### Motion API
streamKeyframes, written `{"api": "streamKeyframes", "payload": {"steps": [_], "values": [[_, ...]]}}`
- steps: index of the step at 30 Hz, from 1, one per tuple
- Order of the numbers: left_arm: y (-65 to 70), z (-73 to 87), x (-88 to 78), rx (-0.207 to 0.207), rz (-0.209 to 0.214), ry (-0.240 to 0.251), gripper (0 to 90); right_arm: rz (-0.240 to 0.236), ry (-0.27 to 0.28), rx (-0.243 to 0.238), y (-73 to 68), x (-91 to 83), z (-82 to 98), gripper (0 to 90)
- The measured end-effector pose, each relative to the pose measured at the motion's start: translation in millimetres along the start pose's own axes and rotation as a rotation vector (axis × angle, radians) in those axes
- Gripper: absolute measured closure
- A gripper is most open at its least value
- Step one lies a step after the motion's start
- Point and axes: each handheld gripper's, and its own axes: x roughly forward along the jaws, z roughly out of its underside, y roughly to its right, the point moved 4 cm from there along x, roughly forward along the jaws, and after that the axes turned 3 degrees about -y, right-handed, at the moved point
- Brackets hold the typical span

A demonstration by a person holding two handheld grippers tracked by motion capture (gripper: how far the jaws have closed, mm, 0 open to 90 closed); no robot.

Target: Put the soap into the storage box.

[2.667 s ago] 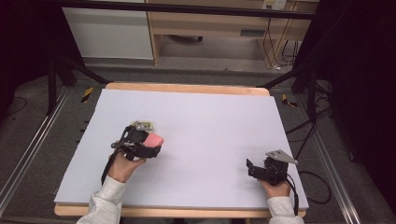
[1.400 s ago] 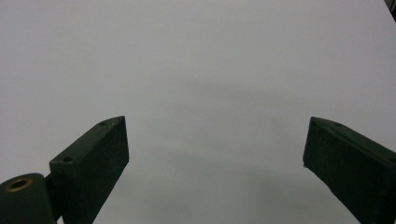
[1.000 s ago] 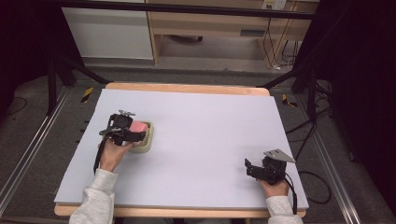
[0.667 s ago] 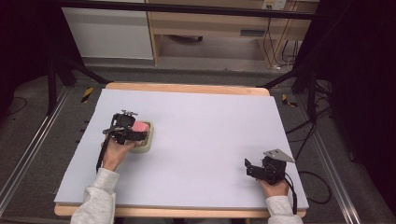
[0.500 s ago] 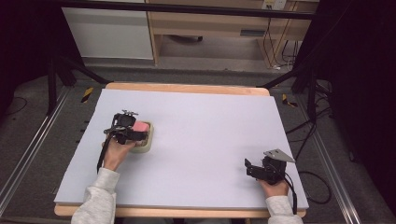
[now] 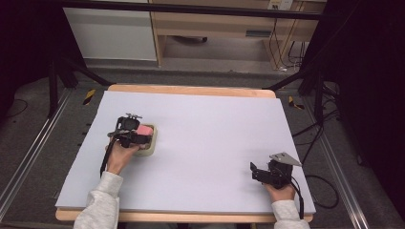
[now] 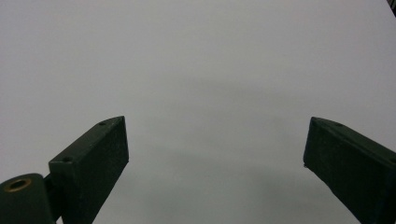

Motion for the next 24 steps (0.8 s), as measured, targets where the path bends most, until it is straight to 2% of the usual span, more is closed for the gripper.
{"api": "streamKeyframes", "payload": {"steps": [6,24], "values": [[0.1,0.7,2.8,0.001,0.011,0.001,37.0,0.000,0.002,-0.001,0.2,-0.1,-0.2,7.0],[-2.2,3.0,9.0,-0.006,-0.005,-0.014,36.9,-0.002,-0.002,0.000,-0.1,0.0,0.1,7.0]]}}
